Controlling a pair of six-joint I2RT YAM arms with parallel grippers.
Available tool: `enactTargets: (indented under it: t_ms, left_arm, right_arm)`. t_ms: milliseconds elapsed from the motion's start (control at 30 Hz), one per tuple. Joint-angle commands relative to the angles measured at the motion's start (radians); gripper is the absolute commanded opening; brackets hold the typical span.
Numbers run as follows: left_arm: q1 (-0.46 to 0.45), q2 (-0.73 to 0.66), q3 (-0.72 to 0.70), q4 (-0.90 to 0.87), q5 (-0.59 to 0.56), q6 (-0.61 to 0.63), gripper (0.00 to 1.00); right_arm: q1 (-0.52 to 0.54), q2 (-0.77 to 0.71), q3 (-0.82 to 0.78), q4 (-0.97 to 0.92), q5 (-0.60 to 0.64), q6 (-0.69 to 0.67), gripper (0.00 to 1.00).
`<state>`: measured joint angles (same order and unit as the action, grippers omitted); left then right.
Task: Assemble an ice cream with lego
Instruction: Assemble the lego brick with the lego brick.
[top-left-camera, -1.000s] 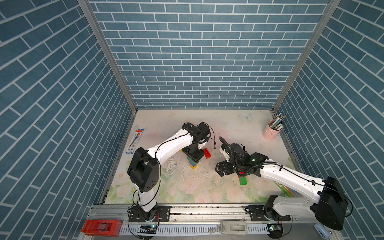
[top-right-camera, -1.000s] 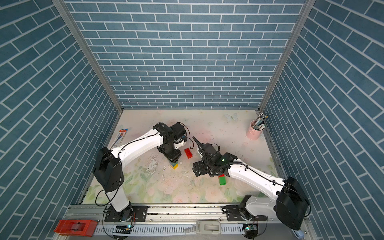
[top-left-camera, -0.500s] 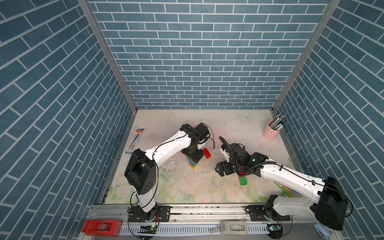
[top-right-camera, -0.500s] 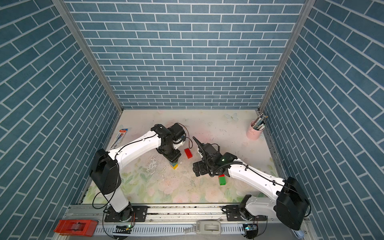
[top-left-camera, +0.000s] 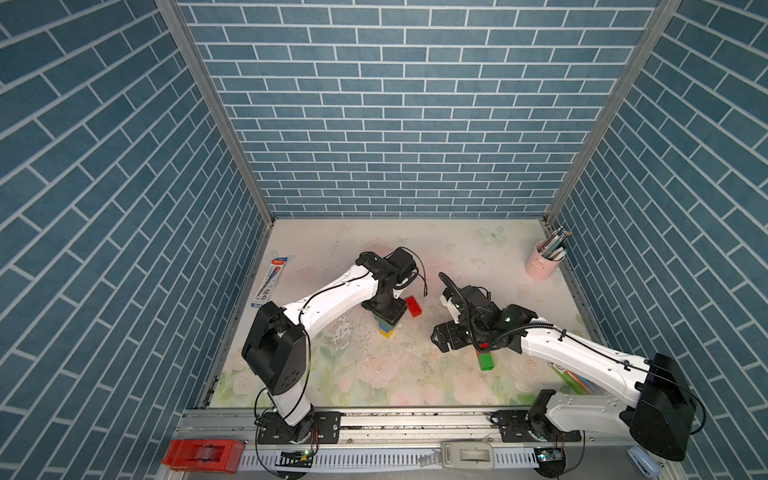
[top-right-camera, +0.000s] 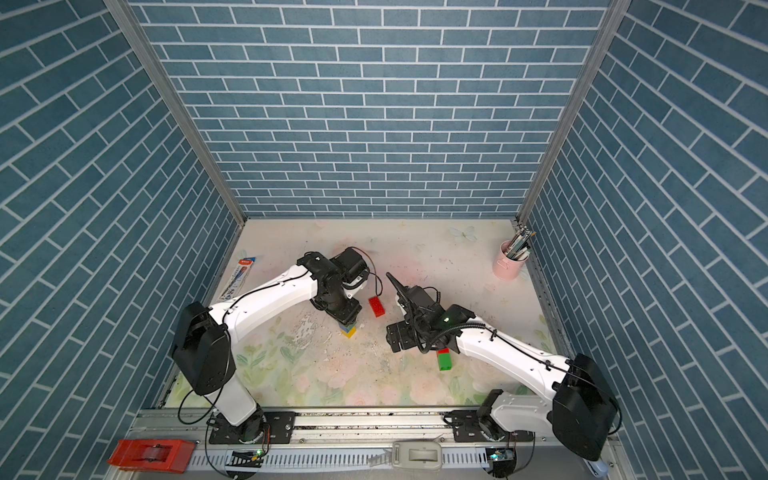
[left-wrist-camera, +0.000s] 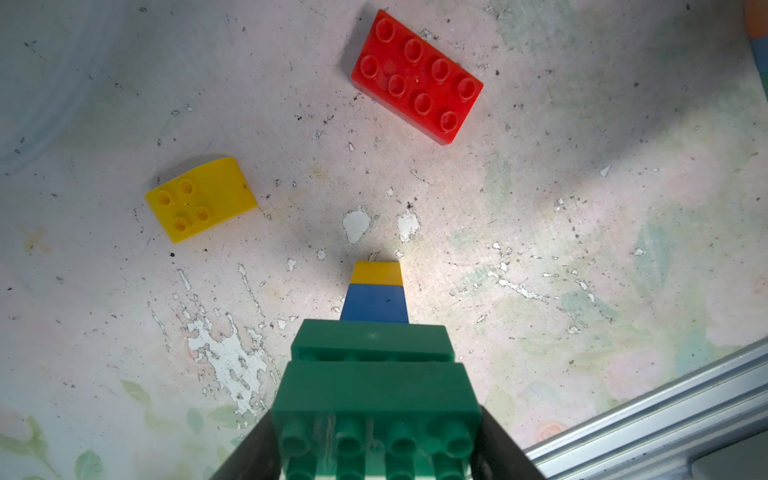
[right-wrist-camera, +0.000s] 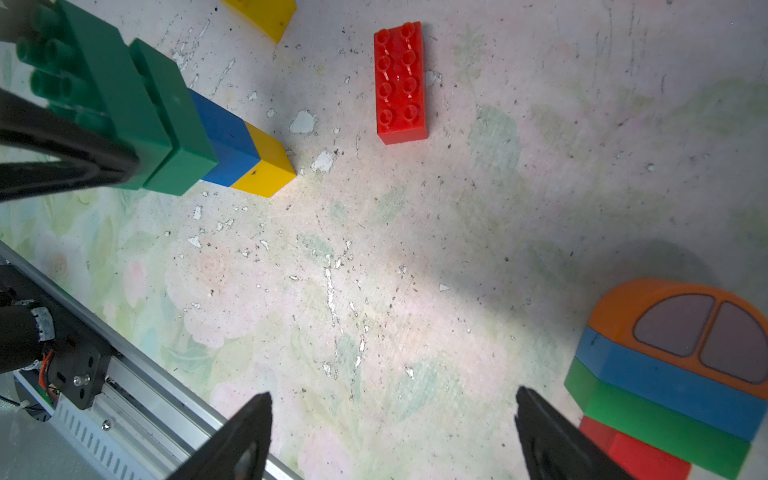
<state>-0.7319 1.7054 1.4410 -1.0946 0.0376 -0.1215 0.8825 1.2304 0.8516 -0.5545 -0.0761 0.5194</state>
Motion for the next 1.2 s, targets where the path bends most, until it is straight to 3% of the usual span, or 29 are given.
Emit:
enactTargets:
  t_ms: [0,633,1000,1167]
  left_arm:
    - [-0.003,-0.014,-0.019,-0.001,-0.014,-0.011,0.49]
    - [0.004,-0.014,-0.108,0.052,0.031,-0.05,0.44]
    - [0.004,0.121,0.054,-0.164,-0.009,-0.016,0.39]
    - [-0.006,0.15,0.021,-0.147,-0.01,-0.033,0.34]
  right_arm:
    - [-0.005,-0.001,0.013,-0.018,-0.005,0.013,0.92]
    - [-0.01,0.011,0.029,-0.039,-0.005,-0.004,0.92]
    - [-0.016,0.012,0.03,-0.038,-0.036,-0.012,0.92]
    - [-0.022,0.006,0.024,-0.038,-0.036,-0.019,0.92]
